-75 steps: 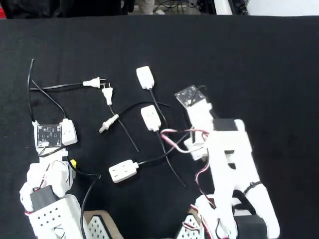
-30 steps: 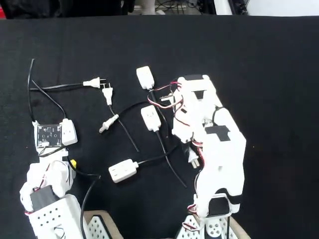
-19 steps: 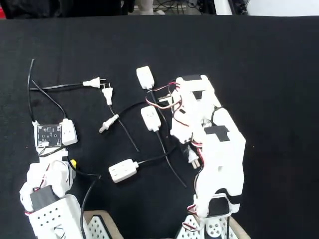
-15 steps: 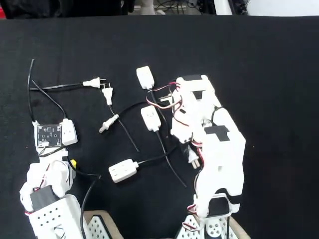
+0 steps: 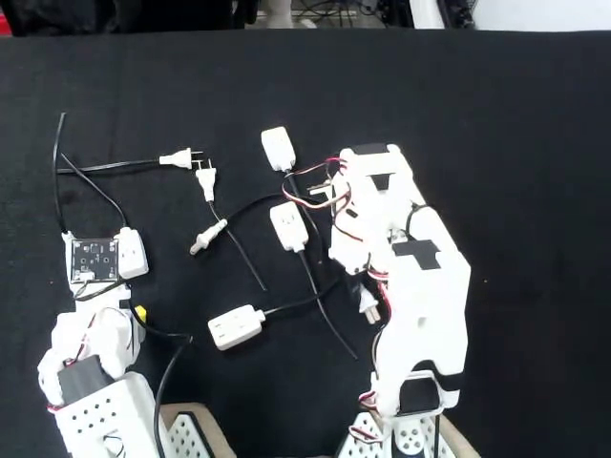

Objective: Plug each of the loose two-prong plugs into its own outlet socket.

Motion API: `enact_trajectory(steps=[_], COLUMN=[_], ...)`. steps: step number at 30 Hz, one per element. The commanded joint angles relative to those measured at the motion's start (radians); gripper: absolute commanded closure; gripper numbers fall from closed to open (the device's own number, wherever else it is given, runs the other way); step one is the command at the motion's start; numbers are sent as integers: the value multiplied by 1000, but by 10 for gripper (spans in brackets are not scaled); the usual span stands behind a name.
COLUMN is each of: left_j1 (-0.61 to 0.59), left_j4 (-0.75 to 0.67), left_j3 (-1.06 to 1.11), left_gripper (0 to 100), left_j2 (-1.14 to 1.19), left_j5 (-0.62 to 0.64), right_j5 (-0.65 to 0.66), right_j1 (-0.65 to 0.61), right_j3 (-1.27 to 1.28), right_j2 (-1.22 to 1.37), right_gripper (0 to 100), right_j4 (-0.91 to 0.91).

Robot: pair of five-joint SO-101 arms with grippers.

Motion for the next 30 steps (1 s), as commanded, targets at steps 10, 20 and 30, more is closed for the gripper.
enact_trajectory(steps=[10, 20, 30], left_j1=[5, 120, 433], left_j4=[-11, 6, 11], left_j3=[-7, -19, -136], left_gripper=[770, 770, 770], left_j2=[-8, -8, -8], left_j5=[-6, -6, 2], right_j5=[-9, -204, -499], right_j1=[-11, -91, -453], right_j3=[160, 199, 269], right_j2=[-421, -911, -1064], right_gripper=[986, 986, 986], right_j4=[37, -92, -365])
